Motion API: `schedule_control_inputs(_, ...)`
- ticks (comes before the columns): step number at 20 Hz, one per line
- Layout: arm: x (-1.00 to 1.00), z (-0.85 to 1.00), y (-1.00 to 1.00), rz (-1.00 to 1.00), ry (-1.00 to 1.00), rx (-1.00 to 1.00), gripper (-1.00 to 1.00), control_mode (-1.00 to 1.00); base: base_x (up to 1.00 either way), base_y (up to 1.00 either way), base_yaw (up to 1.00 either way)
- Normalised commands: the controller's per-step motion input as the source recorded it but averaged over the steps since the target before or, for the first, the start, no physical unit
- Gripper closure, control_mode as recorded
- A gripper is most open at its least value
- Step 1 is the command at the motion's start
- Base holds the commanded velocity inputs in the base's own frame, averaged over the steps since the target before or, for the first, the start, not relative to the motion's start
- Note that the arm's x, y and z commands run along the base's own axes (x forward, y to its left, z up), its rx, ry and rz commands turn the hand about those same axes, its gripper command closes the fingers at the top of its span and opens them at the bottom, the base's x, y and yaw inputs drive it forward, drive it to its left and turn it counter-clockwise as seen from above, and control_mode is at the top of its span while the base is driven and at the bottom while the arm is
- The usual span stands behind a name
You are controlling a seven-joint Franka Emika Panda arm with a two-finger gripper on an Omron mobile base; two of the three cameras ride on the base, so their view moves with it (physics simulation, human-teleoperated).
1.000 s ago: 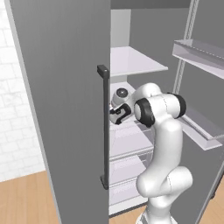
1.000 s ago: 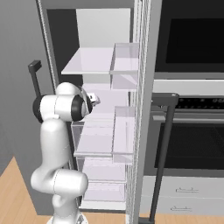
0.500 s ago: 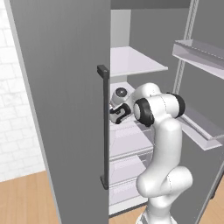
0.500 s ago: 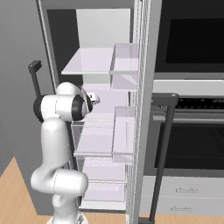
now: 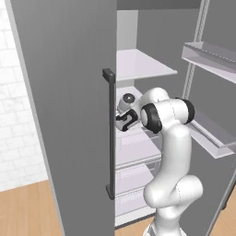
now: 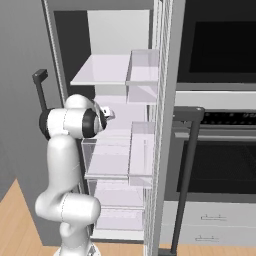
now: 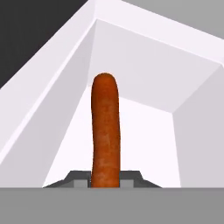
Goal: Place one carrot and one steak in each tupperware on the nearby counter, to pack two identical lunches.
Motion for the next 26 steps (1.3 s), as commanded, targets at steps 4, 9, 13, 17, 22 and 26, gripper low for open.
schedule_control_inputs(4,-0.16,0.0,-0.49,0.0,0.0,0.02,1.0,-1.0,0.0,0.0,0.0)
schedule_control_inputs(9,-0.29,0.77,-0.14,-0.18,-0.19,0.03,1.0,-1.0,0.0,0.0,0.0)
schedule_control_inputs(13,-0.39,1.0,0.0,-0.25,-0.33,0.0,1.0,-1.0,0.0,0.0,0.0)
schedule_control_inputs(17,-1.0,0.59,0.0,-0.26,-0.21,0.01,1.0,-1.0,0.0,0.0,0.0)
schedule_control_inputs(22,-1.0,0.14,0.01,-0.23,-0.29,0.13,1.0,-1.0,0.0,0.0,0.0)
schedule_control_inputs(26,-1.0,0.93,0.06,-0.27,-0.2,0.16,1.0,-1.0,0.0,0.0,0.0)
